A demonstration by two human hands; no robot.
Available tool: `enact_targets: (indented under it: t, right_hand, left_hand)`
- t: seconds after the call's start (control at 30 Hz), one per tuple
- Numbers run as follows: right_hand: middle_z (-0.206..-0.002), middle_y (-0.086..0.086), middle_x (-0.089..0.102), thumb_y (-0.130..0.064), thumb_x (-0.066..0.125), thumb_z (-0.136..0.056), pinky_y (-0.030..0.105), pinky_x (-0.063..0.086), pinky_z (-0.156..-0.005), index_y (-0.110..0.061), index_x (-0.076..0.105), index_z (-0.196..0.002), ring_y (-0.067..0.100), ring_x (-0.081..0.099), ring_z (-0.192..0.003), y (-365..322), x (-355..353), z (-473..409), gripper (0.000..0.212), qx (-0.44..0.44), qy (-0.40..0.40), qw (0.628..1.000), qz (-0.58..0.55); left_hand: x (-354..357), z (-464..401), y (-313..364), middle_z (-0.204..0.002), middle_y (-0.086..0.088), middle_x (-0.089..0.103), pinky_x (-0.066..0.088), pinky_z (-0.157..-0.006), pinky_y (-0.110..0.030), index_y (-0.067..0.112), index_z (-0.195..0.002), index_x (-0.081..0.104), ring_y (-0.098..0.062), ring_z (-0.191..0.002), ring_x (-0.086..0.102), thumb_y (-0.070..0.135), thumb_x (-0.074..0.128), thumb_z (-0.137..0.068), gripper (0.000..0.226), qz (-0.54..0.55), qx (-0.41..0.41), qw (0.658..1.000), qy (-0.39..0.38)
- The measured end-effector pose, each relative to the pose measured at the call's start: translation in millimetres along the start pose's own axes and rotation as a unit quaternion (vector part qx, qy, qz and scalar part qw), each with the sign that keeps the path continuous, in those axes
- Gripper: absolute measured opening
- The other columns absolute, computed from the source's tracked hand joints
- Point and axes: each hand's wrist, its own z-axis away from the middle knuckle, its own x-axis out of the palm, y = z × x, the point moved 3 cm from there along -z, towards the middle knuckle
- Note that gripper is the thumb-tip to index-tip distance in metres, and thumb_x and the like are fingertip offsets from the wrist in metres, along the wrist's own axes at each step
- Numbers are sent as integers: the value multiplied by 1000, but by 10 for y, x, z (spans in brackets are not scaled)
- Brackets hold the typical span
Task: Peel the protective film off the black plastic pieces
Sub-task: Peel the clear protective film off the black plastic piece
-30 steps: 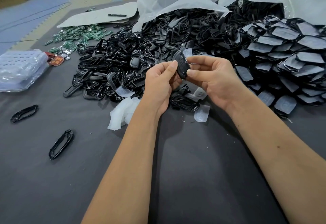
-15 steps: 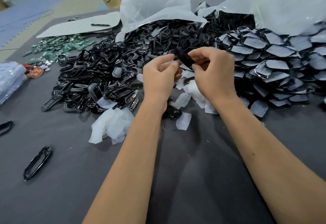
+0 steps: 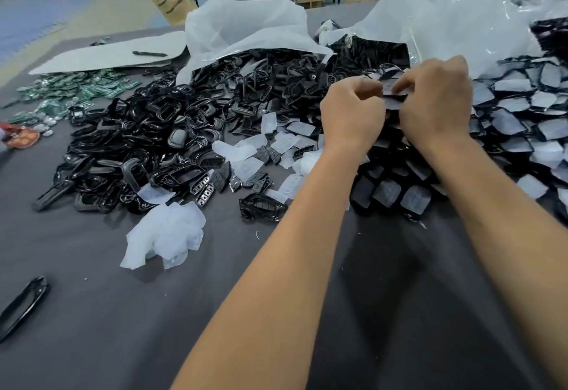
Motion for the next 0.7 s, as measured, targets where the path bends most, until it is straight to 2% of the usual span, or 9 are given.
enact_targets:
  t: [0.1,0.2,0.27,0.37,0.43,0.5,0.53,0.6,0.7]
  right_hand:
    - [-103,20,71,12,48,-87,50,48,-92,-12,81,-104,43,50,-116,-98,-19,-12,45,-1,28,999,-15]
    - [-95,16,74,7,47,-88,46,49,-88,-13,82,-100,41,55,-107,-446,18,6,42,-38,60,996,-46]
    - [-95,14,75,4,47,-89,40,48,-87,-13,83,-98,39,57,-104,-808,133,72,40,-90,45,991,-85]
    - [-99,9,78,-3,53,-92,30,48,-88,-16,82,-101,33,63,-105,-1336,437,178,33,-161,-52,977,-133]
    - [-104,7,77,-11,59,-96,35,53,-93,-17,80,-107,29,66,-105,-1638,693,234,25,-184,-147,962,-138]
    - [-110,10,76,-11,59,-96,41,56,-93,-16,79,-109,30,66,-108,-1860,894,289,24,-195,-224,948,-117]
    - [-112,12,75,-8,58,-95,42,56,-93,-15,79,-109,32,65,-110,-1942,949,309,26,-204,-244,943,-102]
    - [-111,11,75,-7,58,-95,38,56,-89,-15,79,-107,31,65,-108,-2120,989,343,26,-234,-256,934,-87]
    - [-96,5,75,-3,60,-92,35,56,-83,-16,82,-102,29,68,-97,-2366,967,398,26,-295,-302,902,-94]
  left_hand:
    - [-253,30,-47,-88,1,76,63,-83,-43,17,-86,77,-21,-87,75,-7,51,-76,37,-38,24,998,33]
    - [-610,68,-109,-83,2,76,62,-78,-35,16,-85,78,-16,-83,72,-6,51,-75,37,-76,26,994,76]
    - [-895,96,-173,-80,4,74,57,-73,-29,15,-85,79,-13,-81,70,-5,53,-75,34,-115,27,987,107]
    - [-1355,144,-296,-80,6,72,53,-74,-29,16,-84,79,-15,-83,67,0,56,-76,29,-204,10,967,152]
    - [-1709,176,-364,-85,3,74,53,-80,-33,16,-87,79,-22,-90,67,2,57,-75,29,-278,2,943,185]
    - [-2056,206,-438,-97,-2,75,49,-90,-35,17,-94,79,-28,-103,63,1,55,-76,34,-363,-2,908,208]
    - [-2202,222,-470,-105,-3,74,45,-94,-34,17,-98,78,-30,-110,59,0,54,-77,36,-406,-5,888,215]
    - [-2474,249,-521,-116,-5,69,39,-92,-30,19,-106,77,-32,-118,50,-2,54,-81,39,-464,-8,855,231]
    - [-2692,204,-523,-121,-6,64,32,-85,-25,22,-115,74,-32,-122,42,-3,58,-85,43,-496,-12,839,222]
